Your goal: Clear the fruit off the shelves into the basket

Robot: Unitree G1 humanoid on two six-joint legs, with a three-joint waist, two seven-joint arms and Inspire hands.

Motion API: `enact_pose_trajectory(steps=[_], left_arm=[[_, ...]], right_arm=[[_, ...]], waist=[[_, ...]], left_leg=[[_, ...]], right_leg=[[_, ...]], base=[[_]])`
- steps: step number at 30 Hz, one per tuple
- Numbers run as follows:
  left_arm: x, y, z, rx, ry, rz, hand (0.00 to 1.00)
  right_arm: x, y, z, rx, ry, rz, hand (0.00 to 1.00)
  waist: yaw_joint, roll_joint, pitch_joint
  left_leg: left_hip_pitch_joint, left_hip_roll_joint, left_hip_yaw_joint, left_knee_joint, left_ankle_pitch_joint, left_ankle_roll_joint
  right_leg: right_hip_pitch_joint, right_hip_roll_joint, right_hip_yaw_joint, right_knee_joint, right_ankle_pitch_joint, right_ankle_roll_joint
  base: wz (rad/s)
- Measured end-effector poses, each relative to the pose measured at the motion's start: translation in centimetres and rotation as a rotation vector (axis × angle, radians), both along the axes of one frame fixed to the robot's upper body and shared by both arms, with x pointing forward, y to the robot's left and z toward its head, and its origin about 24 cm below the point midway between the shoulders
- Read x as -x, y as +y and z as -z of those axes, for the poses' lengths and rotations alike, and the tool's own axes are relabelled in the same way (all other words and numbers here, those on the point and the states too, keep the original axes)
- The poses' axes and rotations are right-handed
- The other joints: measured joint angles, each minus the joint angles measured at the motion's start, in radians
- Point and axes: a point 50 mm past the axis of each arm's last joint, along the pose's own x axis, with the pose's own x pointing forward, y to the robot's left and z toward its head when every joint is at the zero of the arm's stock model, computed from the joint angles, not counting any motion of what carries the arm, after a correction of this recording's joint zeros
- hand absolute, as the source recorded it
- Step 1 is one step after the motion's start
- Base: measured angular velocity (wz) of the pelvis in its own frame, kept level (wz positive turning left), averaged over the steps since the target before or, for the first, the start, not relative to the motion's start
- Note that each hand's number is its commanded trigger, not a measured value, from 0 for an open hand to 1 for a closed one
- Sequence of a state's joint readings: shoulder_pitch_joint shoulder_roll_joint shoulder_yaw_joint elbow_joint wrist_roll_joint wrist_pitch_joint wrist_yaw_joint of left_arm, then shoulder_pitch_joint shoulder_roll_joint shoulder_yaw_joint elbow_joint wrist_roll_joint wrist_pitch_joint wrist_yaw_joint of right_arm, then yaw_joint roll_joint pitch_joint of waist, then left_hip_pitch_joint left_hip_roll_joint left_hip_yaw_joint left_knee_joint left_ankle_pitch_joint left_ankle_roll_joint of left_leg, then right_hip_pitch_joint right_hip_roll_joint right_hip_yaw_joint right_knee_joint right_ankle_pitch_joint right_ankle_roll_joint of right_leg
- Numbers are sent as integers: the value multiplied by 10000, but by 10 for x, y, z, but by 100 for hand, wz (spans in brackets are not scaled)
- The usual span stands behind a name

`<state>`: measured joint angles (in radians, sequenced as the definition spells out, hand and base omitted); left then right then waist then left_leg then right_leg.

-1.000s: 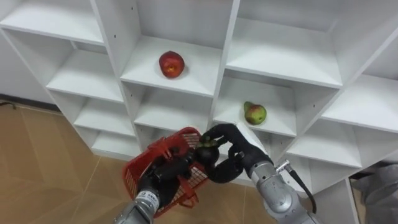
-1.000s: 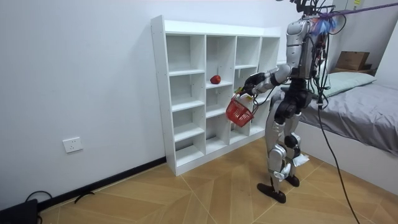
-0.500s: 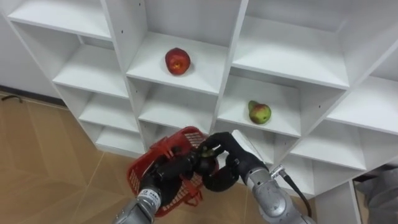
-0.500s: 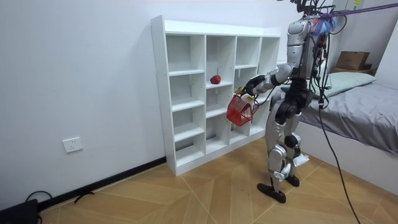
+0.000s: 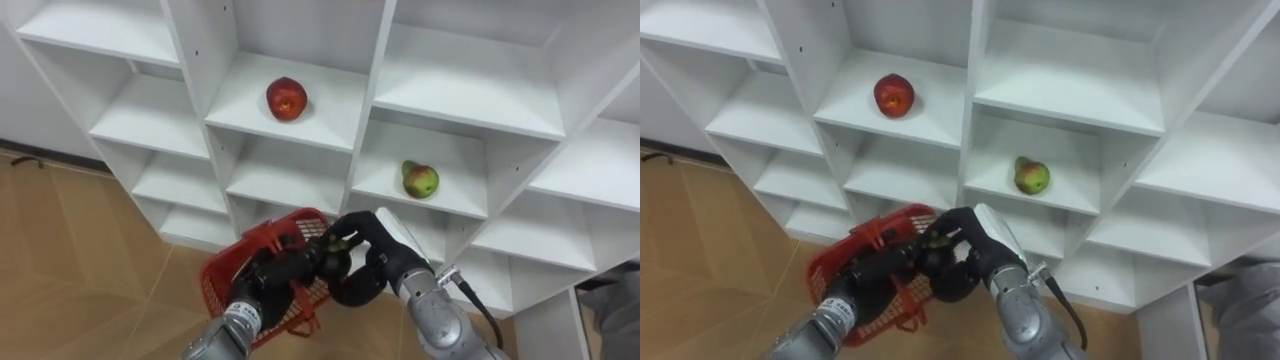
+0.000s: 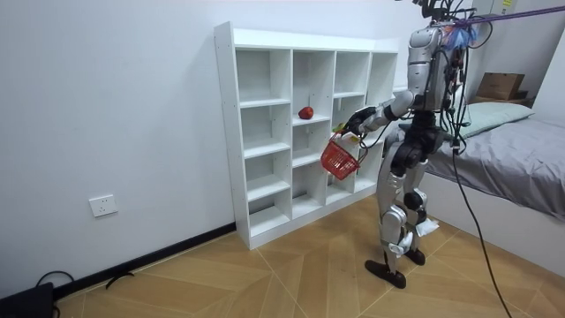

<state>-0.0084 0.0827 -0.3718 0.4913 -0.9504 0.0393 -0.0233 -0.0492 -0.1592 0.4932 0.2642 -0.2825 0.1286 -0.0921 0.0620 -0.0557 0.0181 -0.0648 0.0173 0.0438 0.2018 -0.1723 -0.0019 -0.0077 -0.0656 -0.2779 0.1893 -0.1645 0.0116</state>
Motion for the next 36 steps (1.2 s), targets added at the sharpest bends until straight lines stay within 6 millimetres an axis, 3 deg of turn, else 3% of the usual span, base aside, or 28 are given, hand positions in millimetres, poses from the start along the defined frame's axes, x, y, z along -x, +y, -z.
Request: enact_pose_trajectory(steps=[15, 36], left_arm=[[3, -7, 1, 280, 238, 65, 100], [6, -19, 2, 691, 398, 238, 100]], right_arm=[[-1, -1, 4, 220, 44, 224, 100], [-7, 2, 11, 1298, -221, 207, 100]], waist=[[-24, -137, -8], [30, -12, 74]], left_leg=[[-6, -9, -8, 27, 1, 1], [-111, -46, -241, 39, 2, 1]], right_leg=[[9, -4, -1, -1, 0, 2], [78, -32, -305, -37, -2, 5]], base=[[0], [4]])
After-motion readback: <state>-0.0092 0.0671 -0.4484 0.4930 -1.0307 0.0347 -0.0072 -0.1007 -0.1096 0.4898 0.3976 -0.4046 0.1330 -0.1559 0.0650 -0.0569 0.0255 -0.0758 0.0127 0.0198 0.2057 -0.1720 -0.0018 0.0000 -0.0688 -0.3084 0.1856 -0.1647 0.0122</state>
